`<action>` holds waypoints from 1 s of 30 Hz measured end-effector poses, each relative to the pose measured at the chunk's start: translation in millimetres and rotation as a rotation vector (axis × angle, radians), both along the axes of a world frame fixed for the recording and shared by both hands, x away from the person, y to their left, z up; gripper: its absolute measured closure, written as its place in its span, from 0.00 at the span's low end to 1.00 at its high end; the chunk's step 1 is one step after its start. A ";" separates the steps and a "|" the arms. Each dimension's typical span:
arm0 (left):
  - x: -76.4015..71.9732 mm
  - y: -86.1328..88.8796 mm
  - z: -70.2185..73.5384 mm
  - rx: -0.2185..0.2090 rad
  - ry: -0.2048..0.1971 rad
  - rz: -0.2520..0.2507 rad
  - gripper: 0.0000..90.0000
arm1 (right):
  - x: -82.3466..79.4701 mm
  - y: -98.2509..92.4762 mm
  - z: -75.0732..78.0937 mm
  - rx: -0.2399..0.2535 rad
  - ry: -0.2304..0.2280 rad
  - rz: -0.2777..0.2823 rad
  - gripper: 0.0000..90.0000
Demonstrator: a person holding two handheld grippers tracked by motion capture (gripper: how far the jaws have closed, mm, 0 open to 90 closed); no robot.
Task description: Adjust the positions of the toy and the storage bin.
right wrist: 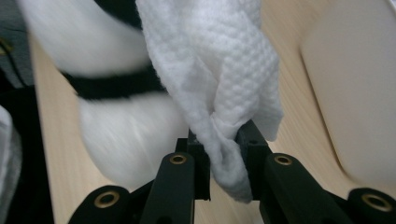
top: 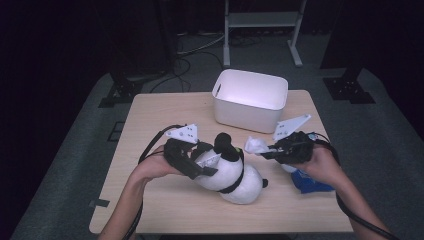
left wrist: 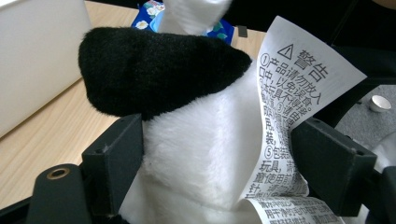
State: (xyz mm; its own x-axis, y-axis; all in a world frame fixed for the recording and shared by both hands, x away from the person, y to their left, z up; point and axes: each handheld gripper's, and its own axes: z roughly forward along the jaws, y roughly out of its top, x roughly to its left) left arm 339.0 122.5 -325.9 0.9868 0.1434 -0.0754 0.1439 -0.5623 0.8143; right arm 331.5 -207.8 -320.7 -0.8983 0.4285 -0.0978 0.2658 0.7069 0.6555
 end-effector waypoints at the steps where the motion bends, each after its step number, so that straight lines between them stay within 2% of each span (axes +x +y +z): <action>1: 0.2 0.2 0.0 0.000 -0.001 0.000 0.20 | 1.5 -8.2 -3.8 0.002 0.010 -0.025 0.87; 6: 0.5 0.5 -0.6 -0.005 0.000 0.002 0.20 | 9.5 -50.7 -21.4 -0.007 0.049 -0.160 0.87; 9: 1.0 2.0 -0.4 -0.001 0.001 0.003 0.20 | 14.9 -77.0 -36.7 -0.032 0.101 -0.237 0.87; 13: 2.2 4.1 -1.4 -0.004 0.003 0.009 0.20 | 18.0 -101.1 -52.8 -0.044 0.158 -0.316 0.87; 17: 2.8 6.8 -2.7 -0.009 0.007 0.017 0.20 | 22.3 -121.7 -68.1 -0.055 0.206 -0.399 0.82; 23: 3.8 10.3 -4.5 -0.013 0.013 0.024 0.20 | 25.1 -134.1 -78.2 -0.030 0.232 -0.445 0.72; 30: 3.9 12.0 -5.3 -0.016 0.012 0.027 0.20 | 23.6 -130.2 -75.0 -0.013 0.260 -0.416 0.58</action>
